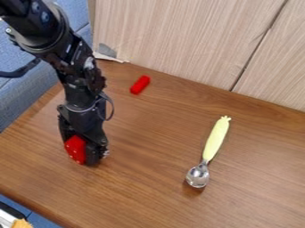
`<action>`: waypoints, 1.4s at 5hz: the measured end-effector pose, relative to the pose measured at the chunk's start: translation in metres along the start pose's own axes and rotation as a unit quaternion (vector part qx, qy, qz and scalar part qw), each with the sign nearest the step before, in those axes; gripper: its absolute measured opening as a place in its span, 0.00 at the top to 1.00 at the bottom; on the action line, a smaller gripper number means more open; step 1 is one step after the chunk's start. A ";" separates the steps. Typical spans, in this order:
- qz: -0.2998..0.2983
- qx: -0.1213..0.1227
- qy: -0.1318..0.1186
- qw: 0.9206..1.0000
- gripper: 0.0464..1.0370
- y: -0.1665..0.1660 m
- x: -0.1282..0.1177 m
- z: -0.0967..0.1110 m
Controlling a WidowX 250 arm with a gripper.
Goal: Pick the red thing and put it beside the red object
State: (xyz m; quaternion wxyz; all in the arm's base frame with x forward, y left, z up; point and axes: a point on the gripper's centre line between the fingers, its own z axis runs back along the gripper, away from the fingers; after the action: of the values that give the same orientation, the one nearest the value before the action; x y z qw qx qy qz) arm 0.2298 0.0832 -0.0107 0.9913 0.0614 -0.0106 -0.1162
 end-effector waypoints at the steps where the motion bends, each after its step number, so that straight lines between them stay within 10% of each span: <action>1: 0.025 -0.024 -0.032 0.999 0.18 0.001 0.023 0.013; 3: 0.020 -0.041 -0.104 0.993 0.18 -0.024 0.101 0.049; 7: -0.018 -0.015 -0.091 0.996 0.19 -0.069 0.196 0.016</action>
State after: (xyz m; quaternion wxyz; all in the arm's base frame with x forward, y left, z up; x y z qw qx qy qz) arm 0.4043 -0.0309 -0.0024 0.9847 0.0359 -0.0976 -0.1396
